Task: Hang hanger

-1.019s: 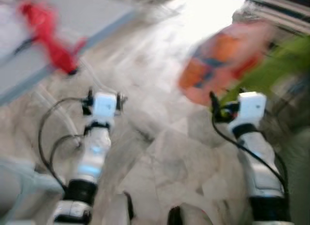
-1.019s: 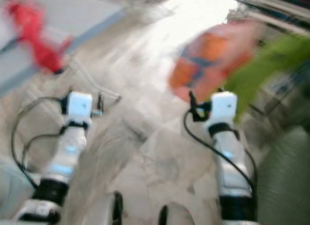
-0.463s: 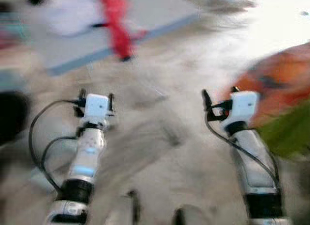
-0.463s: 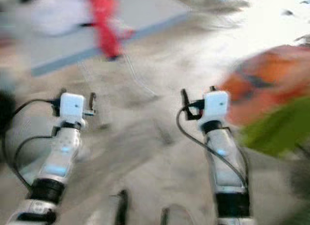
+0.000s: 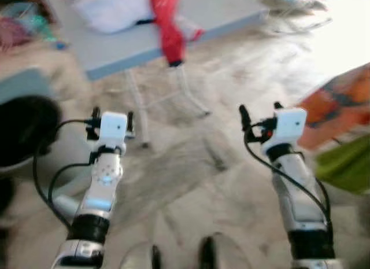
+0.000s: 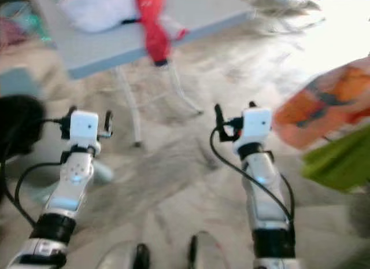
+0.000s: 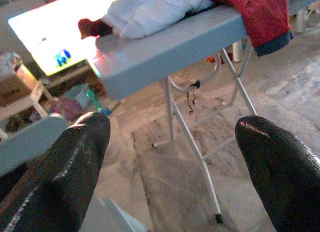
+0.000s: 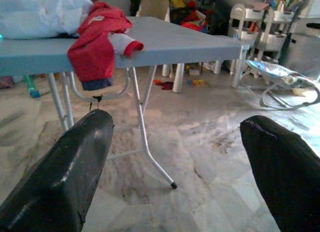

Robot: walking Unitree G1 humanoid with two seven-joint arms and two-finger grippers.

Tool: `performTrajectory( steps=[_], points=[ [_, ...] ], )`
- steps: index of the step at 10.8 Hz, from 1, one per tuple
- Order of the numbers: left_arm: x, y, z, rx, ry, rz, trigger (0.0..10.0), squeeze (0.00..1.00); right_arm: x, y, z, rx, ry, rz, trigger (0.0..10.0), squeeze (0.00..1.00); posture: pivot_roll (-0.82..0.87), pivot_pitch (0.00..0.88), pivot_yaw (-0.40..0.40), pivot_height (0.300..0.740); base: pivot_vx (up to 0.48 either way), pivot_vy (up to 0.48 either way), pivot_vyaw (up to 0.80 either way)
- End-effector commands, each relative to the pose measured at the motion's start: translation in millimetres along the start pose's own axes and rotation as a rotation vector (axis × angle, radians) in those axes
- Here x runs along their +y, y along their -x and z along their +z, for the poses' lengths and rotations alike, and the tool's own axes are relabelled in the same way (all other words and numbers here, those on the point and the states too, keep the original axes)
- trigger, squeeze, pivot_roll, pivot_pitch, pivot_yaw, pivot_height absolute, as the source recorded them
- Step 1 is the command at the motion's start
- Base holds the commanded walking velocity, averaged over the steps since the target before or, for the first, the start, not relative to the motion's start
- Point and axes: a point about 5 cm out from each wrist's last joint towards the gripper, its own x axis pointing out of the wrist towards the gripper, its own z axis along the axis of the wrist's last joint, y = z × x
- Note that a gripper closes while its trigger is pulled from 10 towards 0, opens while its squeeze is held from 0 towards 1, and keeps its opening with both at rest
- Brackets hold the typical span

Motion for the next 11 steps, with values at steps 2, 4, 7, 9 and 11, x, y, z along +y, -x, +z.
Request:
performTrajectory(
  steps=[2, 4, 7, 9, 11],
  points=[
    [1.2, 0.2, 0.5, 0.002, -0.009, -0.005, 10.0, 0.0, -0.3, 1.1, 0.6, -0.005, -0.015, -0.009, 10.0, 0.0, -0.08, 0.168, -0.008, 0.74, 0.0, 0.48, 0.0],
    [1.0, 0.3, 1.6, 0.0, -0.009, -0.007, 10.0, 0.0, 0.0, 1.3, 0.0, -0.002, -0.017, -0.009, 10.0, 0.0, -0.08, 0.168, -0.008, 0.74, 0.0, 0.48, 0.0],
    [-1.8, 2.4, 9.8, -0.058, -0.005, -0.03, 10.0, 0.0, 2.1, 1.3, 0.0, -0.005, -0.018, 0.007, 10.0, 0.0, -0.08, 0.168, -0.008, 0.74, 0.0, 0.16, 0.0],
    [-1.3, 3.1, 9.4, -0.062, 0.021, -0.061, 10.0, 0.0, 5.2, 0.9, 2.1, -0.018, -0.008, 0.034, 10.0, 0.0, -0.08, 0.166, -0.009, 0.74, 0.309, 0.15, 0.39],
    [-1.4, 4.0, 8.4, -0.055, 0.023, -0.058, 10.0, 0.0, 5.7, 1.2, 1.5, -0.018, -0.021, 0.034, 10.0, 0.0, -0.08, 0.163, -0.01, 0.74, 0.33, 0.287, 0.77]
  ],
)
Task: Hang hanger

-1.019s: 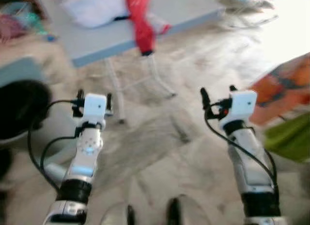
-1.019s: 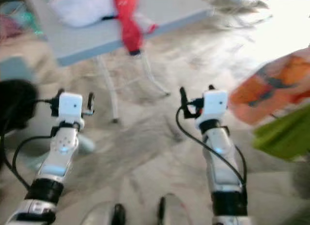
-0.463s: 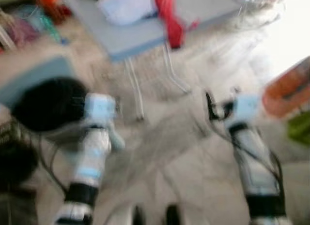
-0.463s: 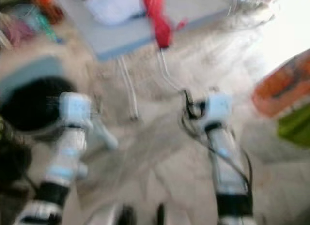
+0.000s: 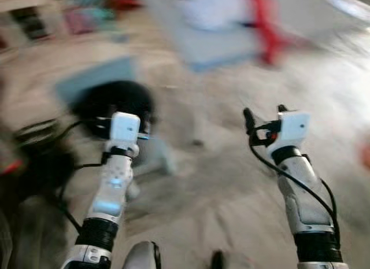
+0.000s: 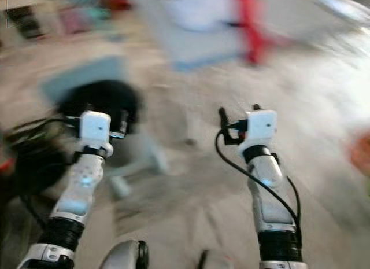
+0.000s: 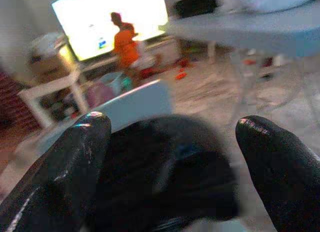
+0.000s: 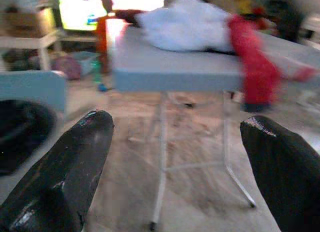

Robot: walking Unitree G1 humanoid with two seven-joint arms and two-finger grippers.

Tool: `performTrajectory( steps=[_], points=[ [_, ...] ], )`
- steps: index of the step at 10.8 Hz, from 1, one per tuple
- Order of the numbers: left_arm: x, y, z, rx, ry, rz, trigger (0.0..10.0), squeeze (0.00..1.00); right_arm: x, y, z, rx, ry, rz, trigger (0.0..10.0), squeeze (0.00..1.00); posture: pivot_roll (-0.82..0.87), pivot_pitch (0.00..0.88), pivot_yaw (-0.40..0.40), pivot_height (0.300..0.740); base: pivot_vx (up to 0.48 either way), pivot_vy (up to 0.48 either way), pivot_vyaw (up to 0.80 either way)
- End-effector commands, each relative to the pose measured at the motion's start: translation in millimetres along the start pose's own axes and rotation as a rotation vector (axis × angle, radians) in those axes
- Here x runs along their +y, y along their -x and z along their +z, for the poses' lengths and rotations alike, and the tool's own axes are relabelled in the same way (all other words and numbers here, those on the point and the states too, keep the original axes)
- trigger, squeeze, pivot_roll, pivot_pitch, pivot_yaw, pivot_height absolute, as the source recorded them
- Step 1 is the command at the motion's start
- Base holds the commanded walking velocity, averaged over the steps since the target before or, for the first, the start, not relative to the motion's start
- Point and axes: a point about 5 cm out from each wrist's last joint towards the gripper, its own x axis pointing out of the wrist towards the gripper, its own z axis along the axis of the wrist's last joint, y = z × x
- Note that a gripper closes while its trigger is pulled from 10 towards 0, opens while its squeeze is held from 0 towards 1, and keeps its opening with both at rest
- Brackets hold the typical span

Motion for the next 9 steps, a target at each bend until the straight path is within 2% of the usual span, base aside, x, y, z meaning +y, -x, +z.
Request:
performTrajectory(
  steps=[1, 2, 6, 9],
  points=[
    [5.5, 1.2, -1.4, 0.005, -0.002, 0.019, 10.0, 0.0, 2.7, -0.3, 3.4, -0.018, -0.007, 0.011, 10.0, 0.0, -0.08, 0.162, -0.01, 0.74, 0.27, 0.281, 0.75],
    [4.8, 1.4, -2.5, 0.015, 0.002, 0.013, 10.0, 0.0, 2.7, -0.3, 3.5, -0.019, -0.006, 0.014, 10.0, 0.0, -0.08, 0.162, -0.01, 0.74, 0.266, 0.281, 0.73],
    [3.2, 0.8, -1.6, 0.011, 0.006, 0.004, 10.0, 0.0, 2.6, -2.5, 3.1, -0.015, -0.009, 0.016, 10.0, 0.0, -0.08, 0.157, -0.013, 0.74, 0.0, 0.277, 0.0],
    [1.1, 2.3, 1.1, -0.004, 0.01, -0.014, 10.0, 0.0, 3.2, -1.9, 2.9, -0.015, -0.01, 0.022, 10.0, 0.0, -0.08, 0.158, -0.013, 0.74, 0.295, 0.0, 0.0]
  ],
)
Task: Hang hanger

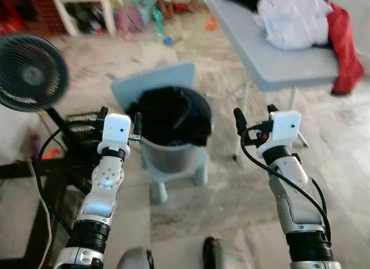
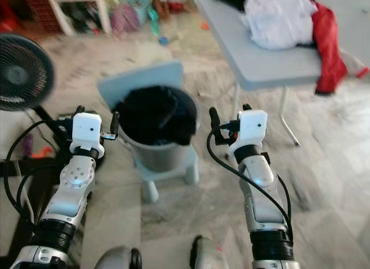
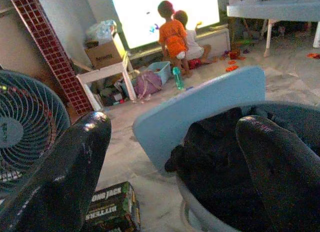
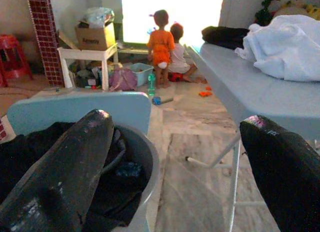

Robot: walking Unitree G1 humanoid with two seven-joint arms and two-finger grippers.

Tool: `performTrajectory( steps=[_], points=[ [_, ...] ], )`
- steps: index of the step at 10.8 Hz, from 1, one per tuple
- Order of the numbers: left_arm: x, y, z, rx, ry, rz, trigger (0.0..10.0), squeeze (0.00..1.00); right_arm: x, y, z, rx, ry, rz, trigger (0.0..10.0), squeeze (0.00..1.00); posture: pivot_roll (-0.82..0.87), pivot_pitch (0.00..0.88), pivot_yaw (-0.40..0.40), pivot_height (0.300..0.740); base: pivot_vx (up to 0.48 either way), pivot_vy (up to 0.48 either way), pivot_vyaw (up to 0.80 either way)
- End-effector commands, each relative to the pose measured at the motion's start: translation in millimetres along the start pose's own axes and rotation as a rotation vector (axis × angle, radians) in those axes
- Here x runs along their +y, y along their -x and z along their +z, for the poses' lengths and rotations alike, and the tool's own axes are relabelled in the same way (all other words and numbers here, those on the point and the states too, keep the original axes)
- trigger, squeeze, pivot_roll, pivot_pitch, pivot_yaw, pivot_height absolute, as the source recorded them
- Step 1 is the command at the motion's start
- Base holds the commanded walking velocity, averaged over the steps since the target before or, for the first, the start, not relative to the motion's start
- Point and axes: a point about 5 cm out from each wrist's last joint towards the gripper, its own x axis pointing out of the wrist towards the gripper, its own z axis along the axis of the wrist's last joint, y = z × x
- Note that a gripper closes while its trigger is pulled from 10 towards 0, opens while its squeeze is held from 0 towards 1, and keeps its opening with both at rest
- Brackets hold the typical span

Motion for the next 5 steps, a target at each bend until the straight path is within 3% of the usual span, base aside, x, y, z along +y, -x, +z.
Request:
performTrajectory(
  steps=[1, 5],
  points=[
    [-5.9, -0.6, 5.6, -0.024, 0.006, -0.012, 10.0, 0.0, -8.3, 2.2, 2.0, -0.006, 0.008, -0.019, 10.0, 0.0, -0.08, 0.159, -0.014, 0.74, 0.319, 0.0, 0.0],
    [-5.0, 0.3, 7.4, -0.04, -0.005, -0.017, 10.0, 0.0, -6.7, 2.6, 2.3, -0.009, 0.005, -0.017, 10.0, 0.0, -0.08, 0.161, -0.013, 0.74, 0.0, 0.0, 0.0]
  ],
)
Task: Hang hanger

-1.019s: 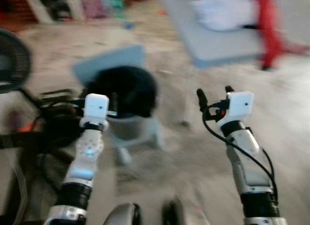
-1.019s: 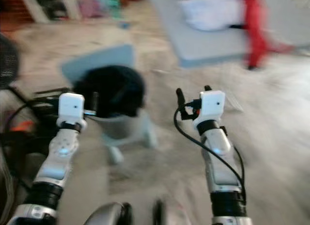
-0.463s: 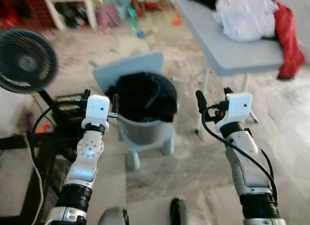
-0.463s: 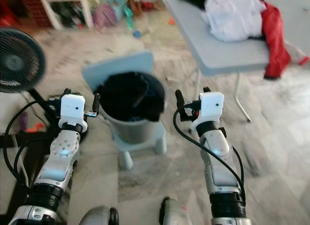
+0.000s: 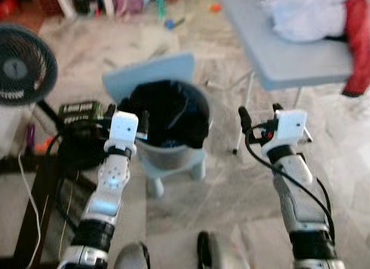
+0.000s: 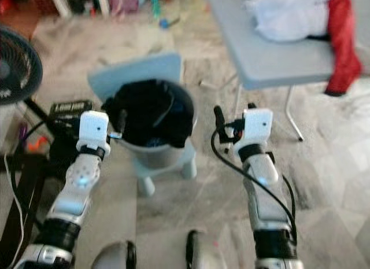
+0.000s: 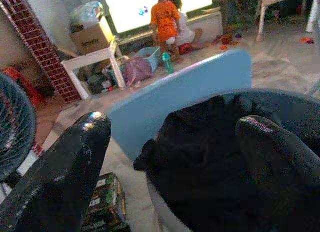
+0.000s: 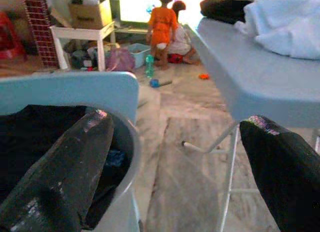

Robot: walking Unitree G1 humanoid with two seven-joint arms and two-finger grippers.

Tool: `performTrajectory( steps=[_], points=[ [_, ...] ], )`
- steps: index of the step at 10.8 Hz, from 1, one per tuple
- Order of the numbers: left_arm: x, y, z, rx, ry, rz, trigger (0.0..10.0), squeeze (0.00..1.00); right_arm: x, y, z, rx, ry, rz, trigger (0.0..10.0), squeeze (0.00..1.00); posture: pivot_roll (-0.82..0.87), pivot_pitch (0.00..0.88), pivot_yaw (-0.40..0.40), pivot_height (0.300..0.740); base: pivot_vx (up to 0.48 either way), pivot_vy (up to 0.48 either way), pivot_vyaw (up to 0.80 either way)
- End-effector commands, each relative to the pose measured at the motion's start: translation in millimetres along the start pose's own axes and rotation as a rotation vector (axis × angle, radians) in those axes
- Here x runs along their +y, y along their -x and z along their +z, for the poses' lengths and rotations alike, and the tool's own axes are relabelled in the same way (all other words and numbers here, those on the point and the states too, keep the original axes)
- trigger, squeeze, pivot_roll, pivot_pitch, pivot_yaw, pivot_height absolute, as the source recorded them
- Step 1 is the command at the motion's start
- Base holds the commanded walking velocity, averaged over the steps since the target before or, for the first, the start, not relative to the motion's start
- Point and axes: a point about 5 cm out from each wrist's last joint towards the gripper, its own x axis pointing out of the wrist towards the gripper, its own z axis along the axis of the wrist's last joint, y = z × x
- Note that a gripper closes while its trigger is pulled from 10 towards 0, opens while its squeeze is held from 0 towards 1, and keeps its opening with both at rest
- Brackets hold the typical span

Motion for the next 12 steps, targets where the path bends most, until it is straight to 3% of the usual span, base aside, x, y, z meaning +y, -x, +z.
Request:
performTrajectory(
  steps=[1, 11, 12],
  points=[
    [1.3, 1.0, 3.3, -0.019, 0.0, 0.002, 10.0, 0.0, 0.3, 1.6, 1.2, -0.006, 0.0, 0.005, 10.0, 0.0, -0.08, 0.164, -0.011, 0.74, 0.337, 0.0, 0.0],
    [1.0, -0.1, 2.8, -0.018, -0.016, -0.009, 10.0, 0.0, 3.6, 0.3, 5.2, -0.022, 0.019, 0.031, 10.0, 0.0, -0.08, 0.17, -0.011, 0.74, 0.417, 0.076, 0.0],
    [-0.7, -0.8, 0.1, 0.0, -0.027, -0.014, 10.0, 0.0, 3.5, 0.5, 5.3, -0.023, 0.02, 0.031, 10.0, 0.0, -0.08, 0.17, -0.011, 0.74, 0.0, 0.0, 0.0]
  ],
)
